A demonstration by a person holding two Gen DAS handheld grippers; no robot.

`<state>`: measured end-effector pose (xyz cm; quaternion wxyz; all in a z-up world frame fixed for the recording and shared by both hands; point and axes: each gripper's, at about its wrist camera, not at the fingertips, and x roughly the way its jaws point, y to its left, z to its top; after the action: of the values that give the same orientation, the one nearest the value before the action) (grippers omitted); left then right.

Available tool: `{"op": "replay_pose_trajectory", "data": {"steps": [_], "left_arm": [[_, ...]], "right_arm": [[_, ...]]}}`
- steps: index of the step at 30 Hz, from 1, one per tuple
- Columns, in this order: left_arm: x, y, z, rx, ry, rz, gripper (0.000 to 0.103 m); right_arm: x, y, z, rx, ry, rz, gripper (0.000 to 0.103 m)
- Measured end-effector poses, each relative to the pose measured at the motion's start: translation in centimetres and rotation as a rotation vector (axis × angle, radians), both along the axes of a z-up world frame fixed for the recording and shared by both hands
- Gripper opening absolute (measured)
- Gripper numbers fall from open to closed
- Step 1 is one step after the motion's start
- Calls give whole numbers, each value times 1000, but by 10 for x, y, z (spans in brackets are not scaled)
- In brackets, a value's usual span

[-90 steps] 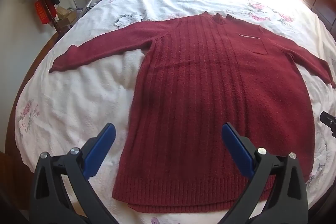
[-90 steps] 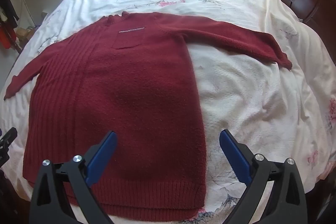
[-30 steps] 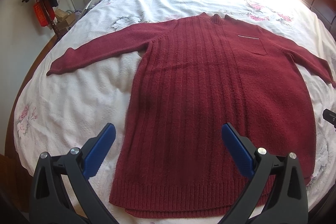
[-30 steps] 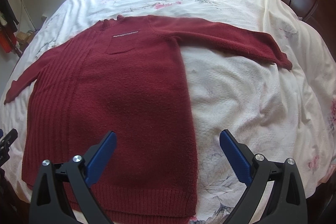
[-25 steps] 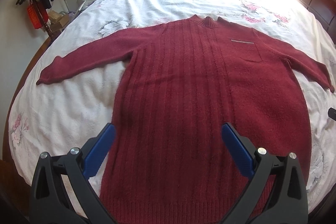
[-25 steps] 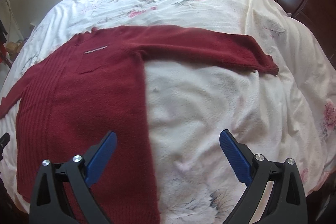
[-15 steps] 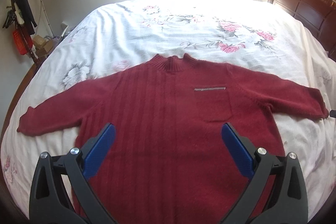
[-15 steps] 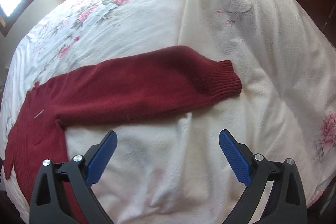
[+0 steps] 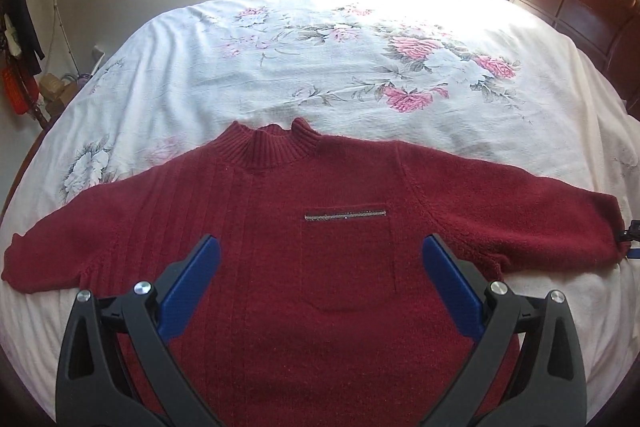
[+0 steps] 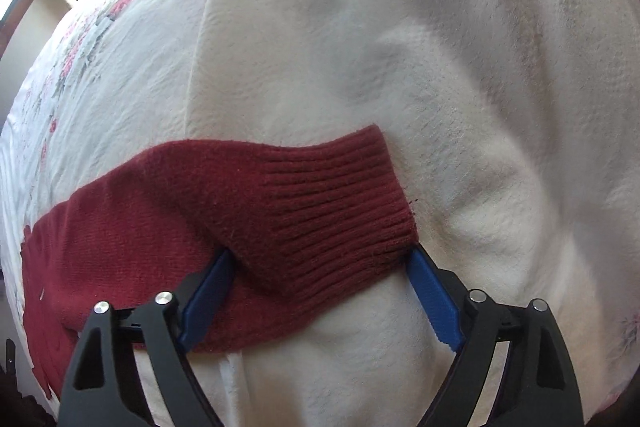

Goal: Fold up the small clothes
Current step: 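Move the right gripper to the sweater's sleeve cuff and grasp it, then carry the held sleeve across the sweater body and open the right gripper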

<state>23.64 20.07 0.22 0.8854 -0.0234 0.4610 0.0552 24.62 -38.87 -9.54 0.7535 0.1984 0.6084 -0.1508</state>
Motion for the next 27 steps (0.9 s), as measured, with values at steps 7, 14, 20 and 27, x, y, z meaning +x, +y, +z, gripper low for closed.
{"op": "replay_pose_trajectory", "data": {"steps": [7, 14, 20, 27], "left_arm": [[-6, 28, -6, 16, 11, 38, 100], [-14, 56, -12, 27, 46, 63, 100], [-18, 74, -13, 19, 65, 80, 100], [-17, 77, -11, -9, 69, 62, 100]], "right_arm": [[-8, 11, 30, -2, -155, 64, 21], [-11, 73, 80, 31, -315, 203, 20], [8, 173, 89, 107, -346, 373, 20], [22, 278, 71, 223, -340, 516, 20]]}}
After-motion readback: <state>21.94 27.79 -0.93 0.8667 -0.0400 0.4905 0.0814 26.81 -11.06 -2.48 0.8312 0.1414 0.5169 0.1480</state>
